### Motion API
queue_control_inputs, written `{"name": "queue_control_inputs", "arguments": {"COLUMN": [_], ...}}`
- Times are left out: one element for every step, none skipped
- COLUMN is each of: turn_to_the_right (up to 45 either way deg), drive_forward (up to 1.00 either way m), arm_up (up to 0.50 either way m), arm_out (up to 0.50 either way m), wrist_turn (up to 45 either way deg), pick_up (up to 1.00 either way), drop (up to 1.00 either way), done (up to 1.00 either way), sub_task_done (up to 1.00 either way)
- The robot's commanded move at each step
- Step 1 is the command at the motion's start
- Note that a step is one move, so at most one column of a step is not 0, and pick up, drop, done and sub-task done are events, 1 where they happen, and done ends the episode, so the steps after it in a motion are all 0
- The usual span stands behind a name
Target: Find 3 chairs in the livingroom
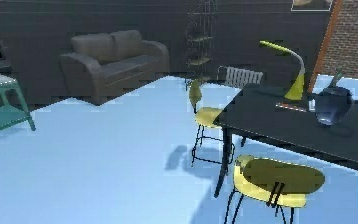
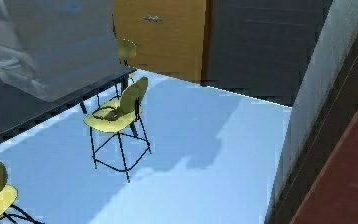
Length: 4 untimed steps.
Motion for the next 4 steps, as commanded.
{"name": "queue_control_inputs", "arguments": {"turn_to_the_right": [0.0, 30.0, 0.0, 45.0], "drive_forward": [0.10, 0.00, 0.00, 0.00], "arm_up": [0.00, 0.00, 0.00, 0.00], "arm_out": [0.00, 0.00, 0.00, 0.00], "wrist_turn": [0.0, 0.0, 0.0, 0.0], "pick_up": [0.00, 0.00, 0.00, 0.00], "drop": [0.00, 0.00, 0.00, 0.00], "done": [0.00, 0.00, 0.00, 0.00], "sub_task_done": [0.00, 0.00, 1.00, 0.00]}}
